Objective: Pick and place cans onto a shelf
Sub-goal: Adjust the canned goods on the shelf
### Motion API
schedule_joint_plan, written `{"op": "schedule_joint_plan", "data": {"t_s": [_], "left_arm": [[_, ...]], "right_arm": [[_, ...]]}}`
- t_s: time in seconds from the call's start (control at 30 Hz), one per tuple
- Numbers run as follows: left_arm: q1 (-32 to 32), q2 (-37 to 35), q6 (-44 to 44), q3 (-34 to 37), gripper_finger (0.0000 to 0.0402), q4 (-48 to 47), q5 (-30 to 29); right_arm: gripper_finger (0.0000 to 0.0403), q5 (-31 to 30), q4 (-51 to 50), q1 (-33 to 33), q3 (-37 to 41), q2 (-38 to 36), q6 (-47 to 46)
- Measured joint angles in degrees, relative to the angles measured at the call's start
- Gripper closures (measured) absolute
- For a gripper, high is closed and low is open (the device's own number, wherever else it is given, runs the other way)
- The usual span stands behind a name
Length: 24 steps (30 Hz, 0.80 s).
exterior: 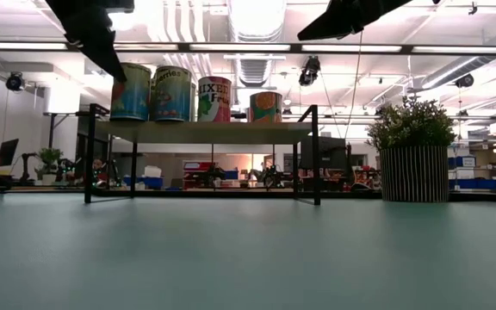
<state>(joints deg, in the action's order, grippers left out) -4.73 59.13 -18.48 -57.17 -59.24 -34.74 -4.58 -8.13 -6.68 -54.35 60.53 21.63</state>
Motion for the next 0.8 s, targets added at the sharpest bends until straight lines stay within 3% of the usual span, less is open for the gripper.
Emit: {"op": "schedule_joint_plan", "data": {"t_s": [0.8], "left_arm": [[6.38, 0.04, 1.25, 0.0, 0.0402, 0.0, -0.92]], "right_arm": [[0.0394, 0.0, -0.05, 0.0, 0.0, 0.0, 0.02]]}}
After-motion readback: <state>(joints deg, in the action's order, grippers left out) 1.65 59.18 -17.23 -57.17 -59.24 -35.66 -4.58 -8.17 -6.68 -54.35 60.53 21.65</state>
